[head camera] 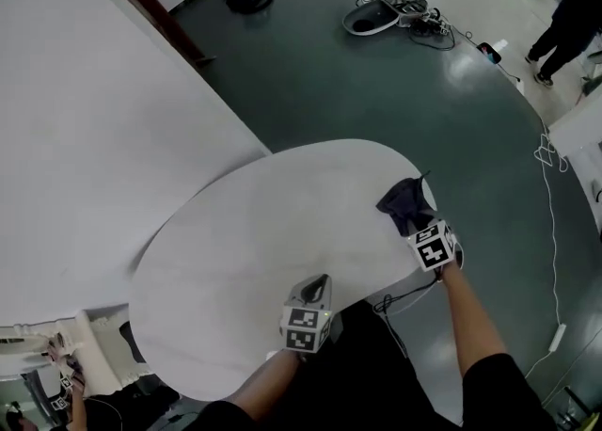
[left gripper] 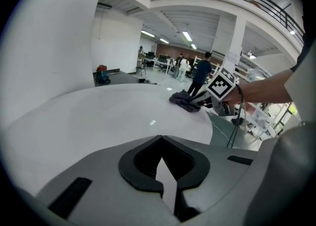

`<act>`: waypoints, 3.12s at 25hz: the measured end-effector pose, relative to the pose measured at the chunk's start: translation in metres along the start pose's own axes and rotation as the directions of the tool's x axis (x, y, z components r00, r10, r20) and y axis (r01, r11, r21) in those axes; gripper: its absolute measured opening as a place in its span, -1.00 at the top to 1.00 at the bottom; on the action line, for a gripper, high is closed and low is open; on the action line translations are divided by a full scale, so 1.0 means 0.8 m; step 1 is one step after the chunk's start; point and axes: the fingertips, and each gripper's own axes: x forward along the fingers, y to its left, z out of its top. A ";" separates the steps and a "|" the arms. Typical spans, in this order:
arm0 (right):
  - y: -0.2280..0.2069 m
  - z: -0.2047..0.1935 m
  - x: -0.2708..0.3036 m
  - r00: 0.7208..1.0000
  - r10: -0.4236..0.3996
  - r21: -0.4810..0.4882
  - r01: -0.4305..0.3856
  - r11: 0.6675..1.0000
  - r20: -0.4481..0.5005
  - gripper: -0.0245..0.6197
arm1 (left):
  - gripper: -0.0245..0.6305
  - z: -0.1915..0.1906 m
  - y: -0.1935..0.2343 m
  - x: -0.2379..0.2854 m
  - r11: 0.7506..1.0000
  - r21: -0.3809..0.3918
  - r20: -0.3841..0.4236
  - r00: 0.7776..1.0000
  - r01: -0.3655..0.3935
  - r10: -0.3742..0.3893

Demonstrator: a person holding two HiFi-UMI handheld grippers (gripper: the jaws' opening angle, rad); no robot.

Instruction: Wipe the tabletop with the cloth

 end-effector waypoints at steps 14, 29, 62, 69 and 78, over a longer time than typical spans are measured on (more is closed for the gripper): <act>0.100 0.045 0.017 0.999 -0.004 -0.112 0.000 0.994 -0.033 0.79 | 0.91 -0.067 0.072 -0.094 0.984 -0.136 0.020 0.993 -0.115 0.119; 0.224 0.076 0.031 1.000 -0.018 -0.125 0.015 0.992 -0.020 0.80 | 0.91 -0.152 0.090 -0.224 0.947 -0.255 0.135 0.963 -0.196 0.235; 0.442 0.113 0.016 0.970 0.242 -0.427 -0.218 0.878 0.002 0.80 | 0.91 -0.227 0.051 -0.280 0.806 -0.448 0.105 0.873 -0.386 0.476; 0.519 0.117 0.012 0.968 0.249 -0.459 -0.225 0.860 -0.008 0.80 | 0.91 -0.270 0.073 -0.328 0.794 -0.466 0.102 0.868 -0.390 0.486; 0.628 0.120 0.005 0.959 0.284 -0.498 -0.251 0.830 -0.011 0.80 | 0.91 -0.336 0.120 -0.386 0.736 -0.506 0.032 0.843 -0.450 0.537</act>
